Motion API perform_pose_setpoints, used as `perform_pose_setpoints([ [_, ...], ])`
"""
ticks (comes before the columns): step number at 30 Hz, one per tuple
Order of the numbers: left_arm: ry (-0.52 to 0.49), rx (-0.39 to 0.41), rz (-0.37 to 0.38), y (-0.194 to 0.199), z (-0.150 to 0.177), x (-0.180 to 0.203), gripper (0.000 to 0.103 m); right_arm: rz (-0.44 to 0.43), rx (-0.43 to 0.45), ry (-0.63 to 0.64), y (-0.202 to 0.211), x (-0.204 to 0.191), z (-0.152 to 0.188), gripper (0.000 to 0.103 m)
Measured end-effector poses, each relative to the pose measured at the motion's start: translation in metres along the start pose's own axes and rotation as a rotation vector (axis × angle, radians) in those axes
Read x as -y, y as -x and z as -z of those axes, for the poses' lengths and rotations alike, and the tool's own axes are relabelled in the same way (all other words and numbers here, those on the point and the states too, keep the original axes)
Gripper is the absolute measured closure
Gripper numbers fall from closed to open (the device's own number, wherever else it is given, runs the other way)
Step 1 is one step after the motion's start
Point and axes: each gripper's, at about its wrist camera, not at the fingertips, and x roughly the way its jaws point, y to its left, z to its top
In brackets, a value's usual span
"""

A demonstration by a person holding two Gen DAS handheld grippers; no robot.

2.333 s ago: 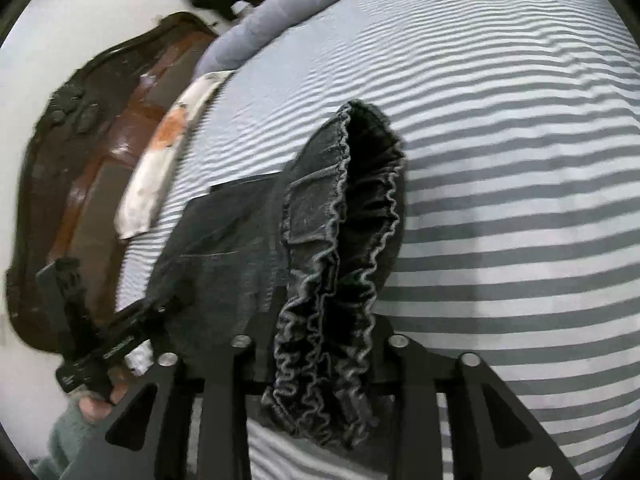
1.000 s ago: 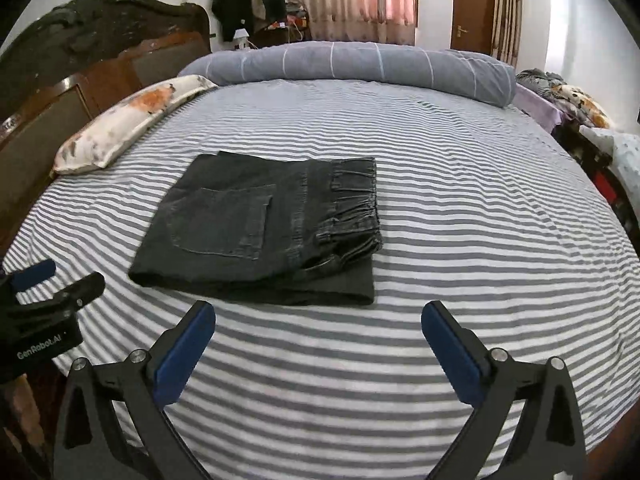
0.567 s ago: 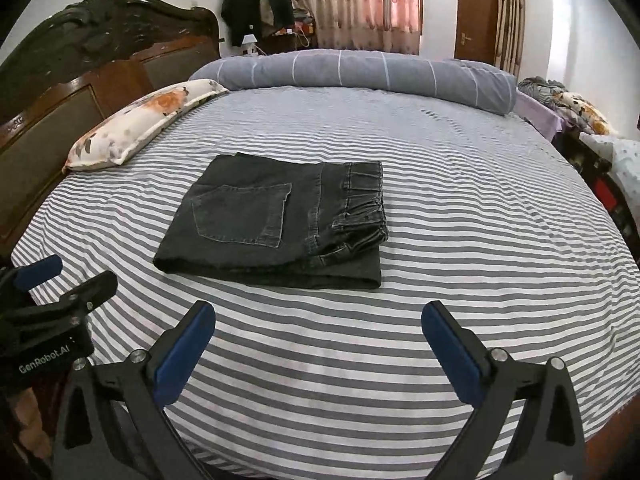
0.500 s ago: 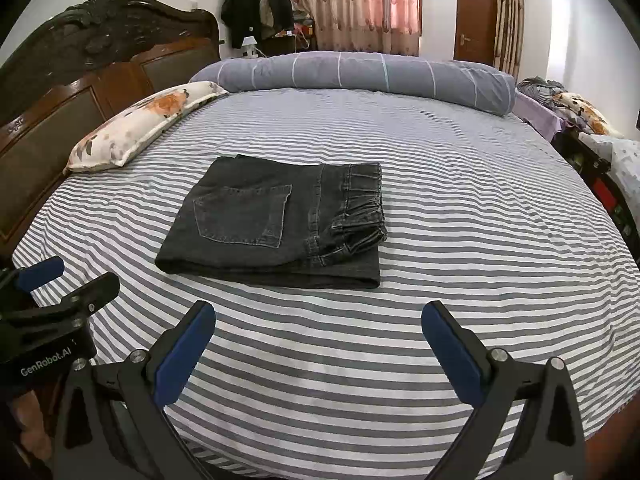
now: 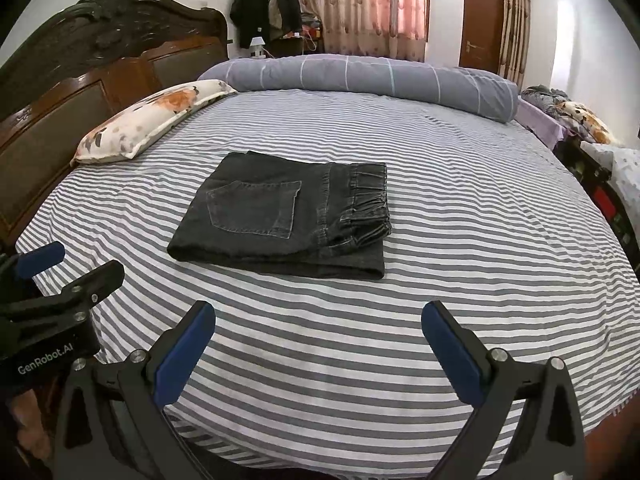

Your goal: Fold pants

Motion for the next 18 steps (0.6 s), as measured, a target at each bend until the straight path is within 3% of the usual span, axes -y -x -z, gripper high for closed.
perform_pose_setpoints([
  [12, -0.013, 0.021, -0.018, 0.0045, 0.0038, 0.0034, 0.019, -0.001, -0.016, -0.009, -0.0017, -0.0015, 0.0073, 0.001],
  [18, -0.003, 0.006, 0.008, 0.0015, 0.0052, 0.0029, 0.019, -0.005, -0.027, -0.016, -0.0034, 0.0003, 0.0090, 0.001],
])
